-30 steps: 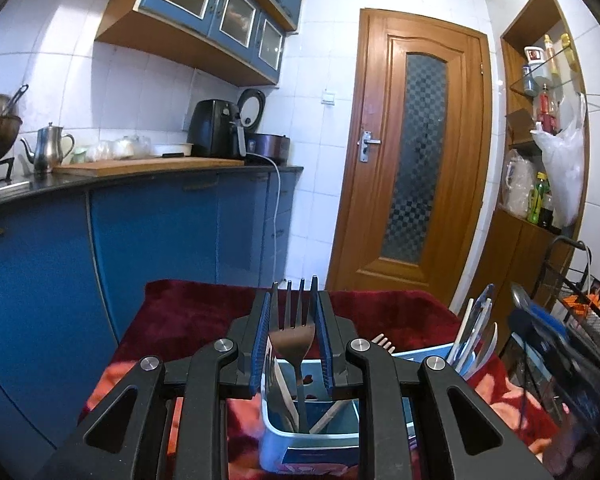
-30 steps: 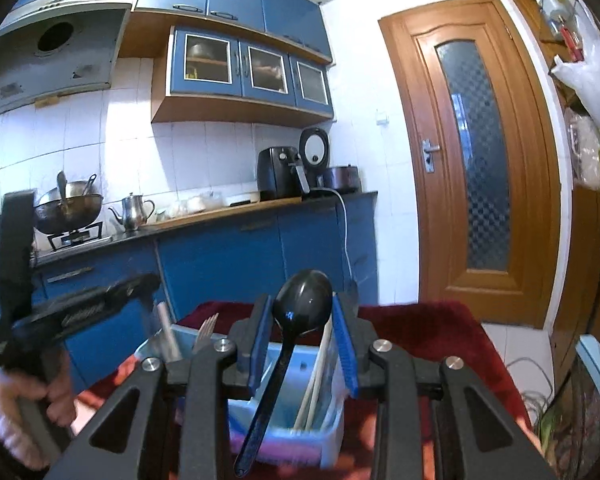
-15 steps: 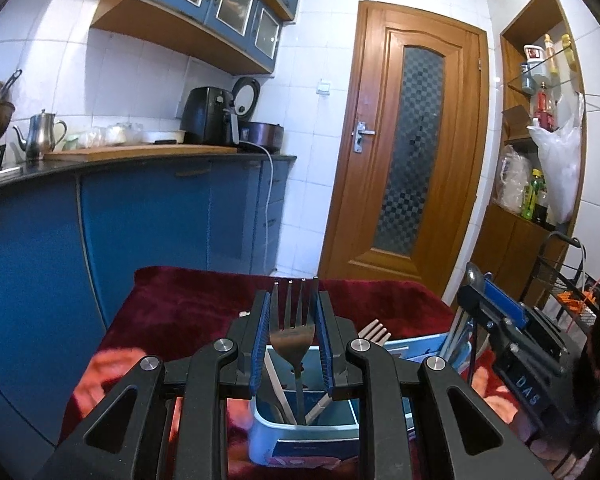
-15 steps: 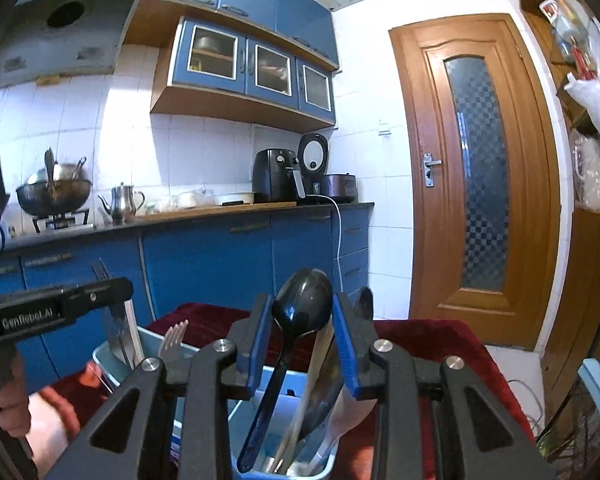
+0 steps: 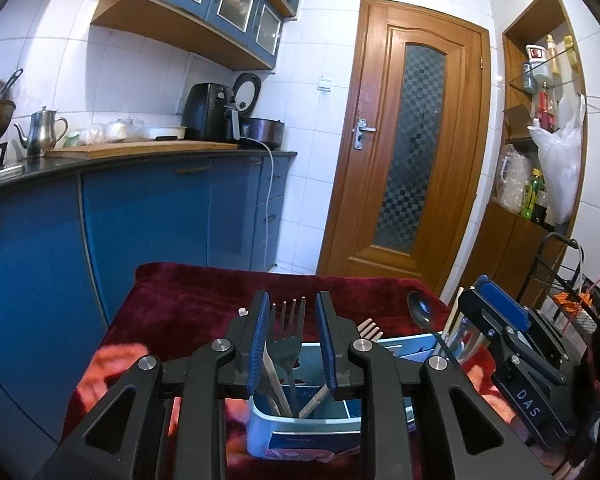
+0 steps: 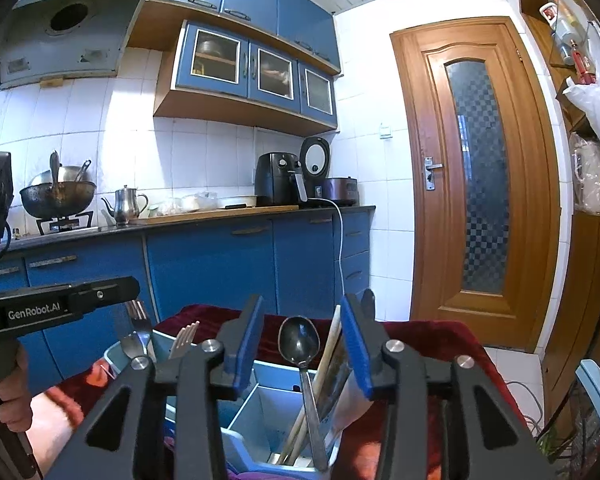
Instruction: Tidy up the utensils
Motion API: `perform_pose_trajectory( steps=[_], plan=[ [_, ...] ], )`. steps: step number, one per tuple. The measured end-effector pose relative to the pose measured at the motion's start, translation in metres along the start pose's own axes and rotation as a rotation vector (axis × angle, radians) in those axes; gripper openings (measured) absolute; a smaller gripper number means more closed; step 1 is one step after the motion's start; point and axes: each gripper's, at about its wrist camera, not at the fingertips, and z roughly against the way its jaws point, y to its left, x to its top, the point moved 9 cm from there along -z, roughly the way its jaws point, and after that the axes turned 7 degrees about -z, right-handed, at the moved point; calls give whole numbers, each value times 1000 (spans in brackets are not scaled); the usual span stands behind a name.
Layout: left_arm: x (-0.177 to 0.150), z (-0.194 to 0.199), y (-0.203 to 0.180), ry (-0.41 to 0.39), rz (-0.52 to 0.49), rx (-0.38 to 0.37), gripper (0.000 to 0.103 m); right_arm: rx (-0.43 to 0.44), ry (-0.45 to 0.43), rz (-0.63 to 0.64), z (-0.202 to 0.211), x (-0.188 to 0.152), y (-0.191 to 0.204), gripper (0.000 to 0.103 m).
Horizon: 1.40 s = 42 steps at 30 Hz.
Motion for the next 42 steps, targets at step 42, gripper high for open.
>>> perform_pose_trajectory(
  steps=[42],
  plan=[
    [-74, 120, -20, 105, -36, 6, 30, -12, 228, -90, 135, -58, 43, 50]
  ],
)
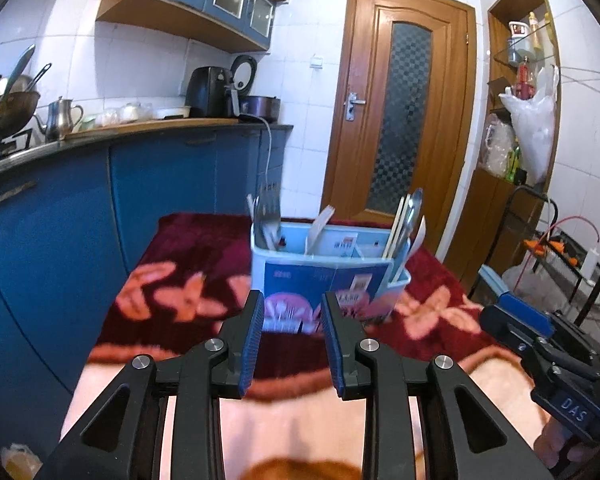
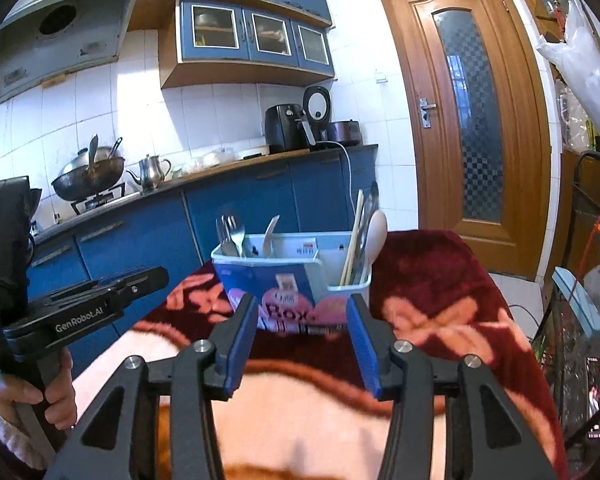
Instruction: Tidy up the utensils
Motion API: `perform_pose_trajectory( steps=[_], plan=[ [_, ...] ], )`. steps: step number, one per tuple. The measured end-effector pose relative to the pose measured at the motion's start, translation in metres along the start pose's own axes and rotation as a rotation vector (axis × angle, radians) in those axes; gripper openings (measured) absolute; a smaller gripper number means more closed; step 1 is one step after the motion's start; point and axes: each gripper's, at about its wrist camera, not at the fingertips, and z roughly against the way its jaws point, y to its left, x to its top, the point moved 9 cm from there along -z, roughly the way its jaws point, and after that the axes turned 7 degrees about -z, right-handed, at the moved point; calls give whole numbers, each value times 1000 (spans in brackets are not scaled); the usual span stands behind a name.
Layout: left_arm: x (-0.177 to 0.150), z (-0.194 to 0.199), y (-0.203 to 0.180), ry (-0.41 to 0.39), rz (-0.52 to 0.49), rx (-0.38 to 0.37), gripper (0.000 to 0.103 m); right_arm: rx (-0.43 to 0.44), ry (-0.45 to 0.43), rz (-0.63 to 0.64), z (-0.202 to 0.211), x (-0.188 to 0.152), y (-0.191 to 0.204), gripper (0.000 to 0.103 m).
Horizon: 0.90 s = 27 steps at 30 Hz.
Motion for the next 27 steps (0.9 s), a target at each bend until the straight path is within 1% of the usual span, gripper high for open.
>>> perform_pose_trajectory(
  steps=[3, 5, 7, 9, 13, 17, 21, 27],
  plan=[
    [-13, 1, 2, 11, 4, 20, 30, -16, 9, -6, 2, -13, -1, 52],
    [-22, 1, 3, 11, 5, 34, 33, -31, 15, -11, 3, -23, -4, 55],
    [-32, 1, 4, 13, 2, 56, 45, -44, 19, -14, 3, -30, -6, 59],
    [-41, 0, 4, 18, -13, 74, 51, -62, 29, -11, 1, -37, -9, 62],
    [-54, -3, 4, 27, -28, 105, 57, -97, 40, -1, -3, -50, -15, 67],
    [-63, -7, 6, 36, -21, 119, 58, -128, 34, 19, -3, -58, -19, 70],
    [-67, -9, 8, 36, -15, 129, 58, -133, 31, 14, -2, -63, -22, 73],
    [-71, -10, 8, 30, -10, 139, 58, -142, 33, -9, -5, -68, -28, 74]
  ],
)
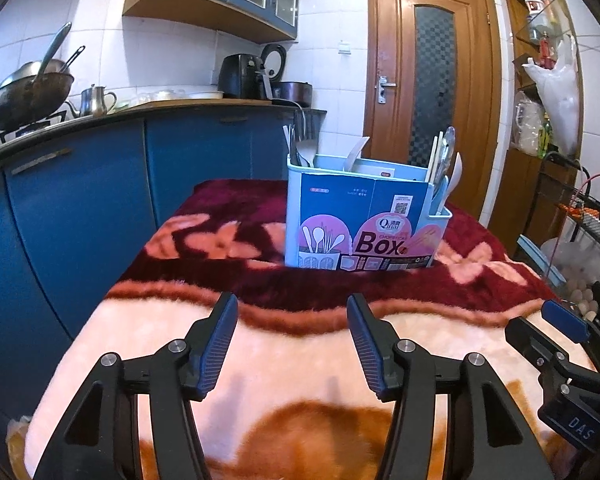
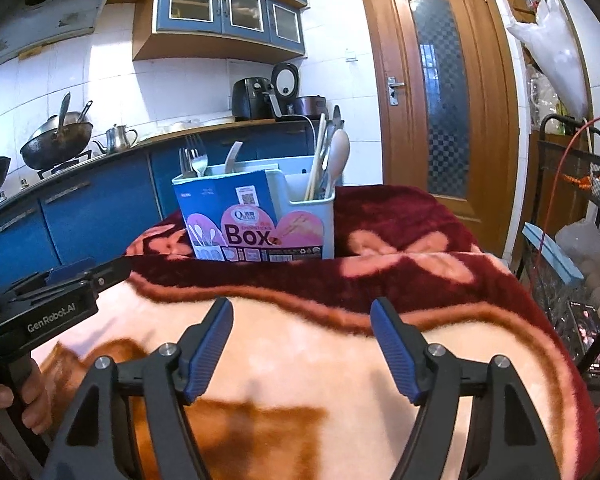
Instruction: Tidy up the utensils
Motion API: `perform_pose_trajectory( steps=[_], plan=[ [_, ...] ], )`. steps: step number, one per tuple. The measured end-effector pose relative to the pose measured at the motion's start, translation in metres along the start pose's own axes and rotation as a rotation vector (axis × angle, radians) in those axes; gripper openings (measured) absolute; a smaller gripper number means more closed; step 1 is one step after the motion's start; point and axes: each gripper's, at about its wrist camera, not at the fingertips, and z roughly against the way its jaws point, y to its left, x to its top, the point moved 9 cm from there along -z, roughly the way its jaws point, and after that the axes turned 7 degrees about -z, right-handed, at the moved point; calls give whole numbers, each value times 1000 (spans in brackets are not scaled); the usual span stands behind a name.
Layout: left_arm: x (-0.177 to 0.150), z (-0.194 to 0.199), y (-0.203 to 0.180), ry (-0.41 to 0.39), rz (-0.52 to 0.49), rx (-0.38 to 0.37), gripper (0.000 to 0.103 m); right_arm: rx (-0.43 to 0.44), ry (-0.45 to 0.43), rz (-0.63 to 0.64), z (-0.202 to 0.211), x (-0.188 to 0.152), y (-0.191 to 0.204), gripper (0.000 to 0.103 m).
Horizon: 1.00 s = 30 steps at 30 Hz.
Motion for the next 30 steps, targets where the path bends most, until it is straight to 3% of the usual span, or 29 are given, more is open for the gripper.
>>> perform_pose_trajectory(
  steps=[30],
  plan=[
    [-12, -9, -1, 12, 4, 16, 58, -9, -13, 2, -2, -3, 2, 75]
  ],
)
